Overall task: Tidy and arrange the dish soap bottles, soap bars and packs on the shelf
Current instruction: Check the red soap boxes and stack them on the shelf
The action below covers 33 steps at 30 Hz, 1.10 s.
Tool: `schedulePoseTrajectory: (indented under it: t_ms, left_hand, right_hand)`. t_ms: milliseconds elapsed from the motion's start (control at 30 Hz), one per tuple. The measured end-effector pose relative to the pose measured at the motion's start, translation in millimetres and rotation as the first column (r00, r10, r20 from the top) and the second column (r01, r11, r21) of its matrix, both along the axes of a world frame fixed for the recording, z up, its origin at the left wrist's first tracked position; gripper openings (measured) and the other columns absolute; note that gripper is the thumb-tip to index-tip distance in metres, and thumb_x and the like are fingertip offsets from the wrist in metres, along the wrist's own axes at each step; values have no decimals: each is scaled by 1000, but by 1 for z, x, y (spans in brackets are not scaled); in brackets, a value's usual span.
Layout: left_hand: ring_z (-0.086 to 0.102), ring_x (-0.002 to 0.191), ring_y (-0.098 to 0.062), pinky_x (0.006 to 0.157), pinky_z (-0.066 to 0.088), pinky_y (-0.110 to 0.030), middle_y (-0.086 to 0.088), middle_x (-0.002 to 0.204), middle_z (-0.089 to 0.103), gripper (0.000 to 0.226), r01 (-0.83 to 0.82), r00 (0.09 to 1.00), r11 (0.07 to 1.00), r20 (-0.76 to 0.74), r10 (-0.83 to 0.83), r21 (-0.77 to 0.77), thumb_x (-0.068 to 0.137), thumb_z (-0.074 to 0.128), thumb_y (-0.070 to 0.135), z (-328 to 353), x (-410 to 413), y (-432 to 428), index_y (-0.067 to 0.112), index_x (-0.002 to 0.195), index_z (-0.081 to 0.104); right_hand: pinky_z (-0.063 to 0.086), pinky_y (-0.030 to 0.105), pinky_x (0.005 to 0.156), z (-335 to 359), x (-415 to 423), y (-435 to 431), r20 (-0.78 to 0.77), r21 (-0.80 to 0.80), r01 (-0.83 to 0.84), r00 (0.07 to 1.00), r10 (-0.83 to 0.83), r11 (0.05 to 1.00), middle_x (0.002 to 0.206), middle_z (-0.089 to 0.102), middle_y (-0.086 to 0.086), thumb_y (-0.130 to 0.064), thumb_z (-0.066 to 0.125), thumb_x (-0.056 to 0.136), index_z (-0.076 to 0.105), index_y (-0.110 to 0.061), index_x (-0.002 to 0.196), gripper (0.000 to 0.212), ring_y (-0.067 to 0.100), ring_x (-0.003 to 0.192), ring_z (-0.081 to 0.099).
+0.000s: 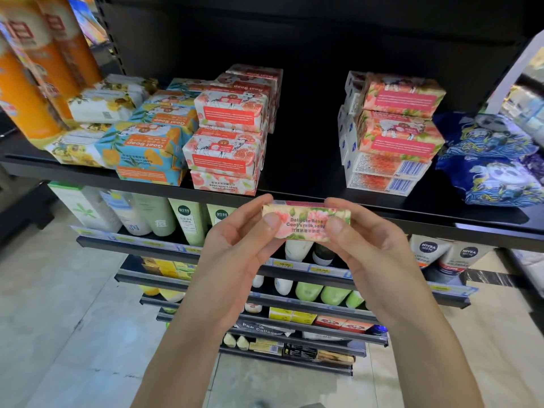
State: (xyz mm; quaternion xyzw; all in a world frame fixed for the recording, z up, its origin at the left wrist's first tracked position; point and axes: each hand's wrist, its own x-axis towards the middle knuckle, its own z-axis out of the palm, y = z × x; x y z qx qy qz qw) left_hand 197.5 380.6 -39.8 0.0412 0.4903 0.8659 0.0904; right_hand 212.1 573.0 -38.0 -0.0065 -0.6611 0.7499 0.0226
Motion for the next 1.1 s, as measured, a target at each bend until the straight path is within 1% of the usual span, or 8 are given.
schedulePoseTrajectory:
  t_ms: [167,400,567,633,700,833,1000,1100]
  left_hand:
    - [64,126,-22,107,50,-32,-15,130,70,65,21,999,1000,-33,-21,12,87,67,30,1,-1,-1,-2,141,53]
    - [72,113,-24,100,56,-37,-12,116,76,44,27,1000,997,9,-26,-66,92,59,37,1,0,0,2,115,70]
    - [73,110,-23,96,58,-33,-10,115,77,45,6,1000,993,-2,-7,-121,89,62,29,1,-3,1,4,127,65]
    - [72,112,-25,96,58,-33,-11,118,76,42,-1,1000,996,1,1,-94,93,60,23,0,-3,1,3,129,64]
    - [71,114,-26,97,57,-34,-12,120,75,40,-7,1000,996,-7,7,-86,95,59,20,0,-3,0,3,131,63]
    - [71,114,-24,98,57,-34,-11,119,75,46,-19,999,995,-31,16,-99,91,62,19,0,-3,1,5,134,61]
    - [72,113,-23,99,57,-35,-10,118,76,50,-24,999,993,-25,22,-115,89,64,18,-2,-2,3,6,137,58]
    - [72,112,-23,98,57,-34,-10,118,76,52,-22,1000,993,-16,20,-113,88,65,18,-1,-2,3,7,138,58]
  right_hand:
    - [55,29,93,-1,0,5,-93,-58,-50,995,45,997,131,68,11,-50,93,63,66,-20,134,82,26,119,67]
    - [56,32,92,-2,-2,11,-188,-32,-110,977,102,993,136,65,5,-11,86,70,55,-16,142,78,24,122,64]
    - [56,31,93,-2,-5,11,-197,-16,-164,968,158,986,139,63,4,-2,76,77,50,-14,145,74,22,124,62]
    - [55,31,96,-1,-4,11,-183,3,-156,971,154,988,143,61,1,-6,76,80,48,-16,147,73,20,128,60]
    - [54,32,99,-1,-4,10,-148,30,-131,980,134,991,143,62,0,-26,83,82,52,-21,146,71,19,129,60]
    - [59,29,86,0,-5,9,-24,29,-26,999,27,999,124,73,4,-60,85,68,66,-22,131,76,21,114,70]
    - [59,26,78,4,-5,6,0,30,4,1000,-4,1000,108,78,4,-43,74,74,69,-15,121,55,19,98,74]
    - [59,31,83,4,-4,5,5,47,17,1000,-17,999,106,79,4,-39,74,72,70,-17,118,51,21,99,75]
